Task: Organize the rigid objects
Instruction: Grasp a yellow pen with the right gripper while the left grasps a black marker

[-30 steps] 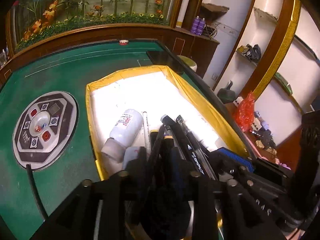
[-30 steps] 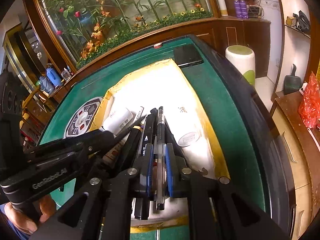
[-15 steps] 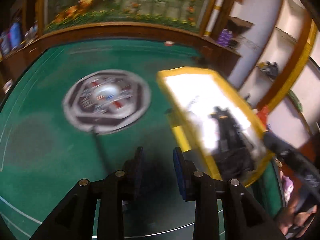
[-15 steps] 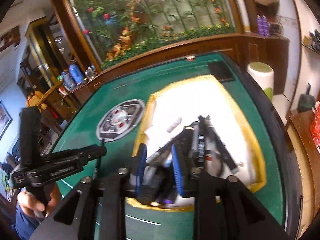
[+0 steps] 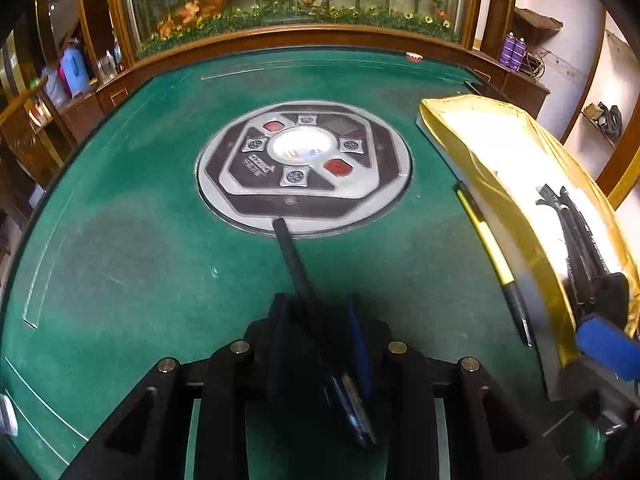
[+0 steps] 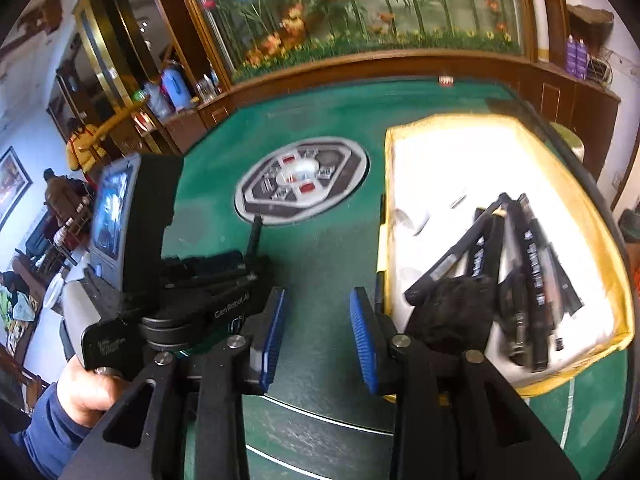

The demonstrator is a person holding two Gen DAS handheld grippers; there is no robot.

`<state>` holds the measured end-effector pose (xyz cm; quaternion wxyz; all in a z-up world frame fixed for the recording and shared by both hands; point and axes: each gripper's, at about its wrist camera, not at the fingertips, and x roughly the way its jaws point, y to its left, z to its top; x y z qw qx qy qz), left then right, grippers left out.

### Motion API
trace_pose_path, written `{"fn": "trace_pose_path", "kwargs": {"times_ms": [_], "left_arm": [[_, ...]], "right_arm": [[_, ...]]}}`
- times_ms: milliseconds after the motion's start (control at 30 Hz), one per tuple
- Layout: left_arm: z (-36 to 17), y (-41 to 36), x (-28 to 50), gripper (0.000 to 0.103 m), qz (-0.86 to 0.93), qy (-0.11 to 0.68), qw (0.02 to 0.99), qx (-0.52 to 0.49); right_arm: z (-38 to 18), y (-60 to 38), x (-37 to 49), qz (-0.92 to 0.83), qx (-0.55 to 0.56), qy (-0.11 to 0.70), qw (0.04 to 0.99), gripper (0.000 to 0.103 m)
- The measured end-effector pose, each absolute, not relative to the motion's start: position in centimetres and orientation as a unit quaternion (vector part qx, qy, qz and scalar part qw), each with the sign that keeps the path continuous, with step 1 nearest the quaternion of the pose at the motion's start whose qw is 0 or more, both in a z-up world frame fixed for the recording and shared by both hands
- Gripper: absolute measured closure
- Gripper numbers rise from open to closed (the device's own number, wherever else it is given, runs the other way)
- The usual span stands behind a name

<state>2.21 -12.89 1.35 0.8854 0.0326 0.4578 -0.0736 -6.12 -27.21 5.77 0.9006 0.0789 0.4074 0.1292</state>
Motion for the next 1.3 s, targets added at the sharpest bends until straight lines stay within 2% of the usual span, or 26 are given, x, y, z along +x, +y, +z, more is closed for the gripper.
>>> {"fn": "trace_pose_path", "kwargs": {"times_ms": [133,267,400,567,900,933,967,1000,1100,1133,1167,1200,1233,1267,1300], "left_arm": [[1.4,-10.8,3.0,0.074,-0.058,0.455,0.888,0.020],[1.3,-8.1,3.4,0.076,-0.039,0.450,0.892,0.004],[1.2,-6.9,3.5,0.077,-0.050,0.445,0.894,-0.016],[1.1,-6.3,3.5,0.077,-0.056,0.445,0.893,-0.028],[1.3,-5.9,3.4,0.077,-0.062,0.448,0.891,-0.042],[1.3,-5.9,3.4,0.077,-0.062,0.448,0.891,-0.042],[1.3,-5.9,3.5,0.077,-0.063,0.448,0.891,-0.043],[1.3,-5.8,3.5,0.077,-0.065,0.449,0.890,-0.046],[1.3,-5.8,3.5,0.077,-0.066,0.449,0.890,-0.045],[1.3,-5.8,3.5,0.077,-0.066,0.449,0.890,-0.043],[1.3,-5.8,3.5,0.077,-0.067,0.449,0.890,-0.041],[1.3,-5.9,3.5,0.077,-0.067,0.448,0.891,-0.038],[1.3,-5.9,3.5,0.077,-0.066,0.448,0.891,-0.037],[1.3,-5.8,3.5,0.077,-0.067,0.448,0.891,-0.036],[1.3,-5.9,3.5,0.077,-0.067,0.448,0.891,-0.035]], "right_arm": [[5.0,-25.7,-5.0,0.107,0.056,0.422,0.899,0.071],[4.4,-24.3,-2.9,0.041,0.002,0.439,0.898,0.065],[3.9,-23.7,-1.2,-0.009,-0.022,0.446,0.895,0.065],[3.8,-23.2,0.9,-0.056,-0.032,0.455,0.888,0.065],[4.0,-25.1,9.7,-0.085,-0.036,0.526,0.846,0.064],[4.0,-25.3,10.4,-0.084,-0.035,0.531,0.842,0.063],[3.9,-25.4,11.0,-0.071,-0.033,0.542,0.837,0.052],[3.7,-25.2,11.6,-0.042,-0.030,0.556,0.829,0.048],[2.5,-24.5,11.9,-0.017,-0.041,0.588,0.808,0.048],[2.4,-24.2,11.6,-0.024,-0.060,0.583,0.810,0.049],[2.4,-24.0,11.3,-0.027,-0.065,0.578,0.813,0.055],[2.5,-23.9,10.9,-0.020,-0.058,0.578,0.814,0.066],[2.5,-23.8,10.5,-0.003,-0.041,0.580,0.814,0.086],[2.5,-23.7,9.9,0.016,-0.022,0.584,0.812,0.093],[2.5,-23.3,9.3,0.033,-0.017,0.584,0.811,0.093]]}}
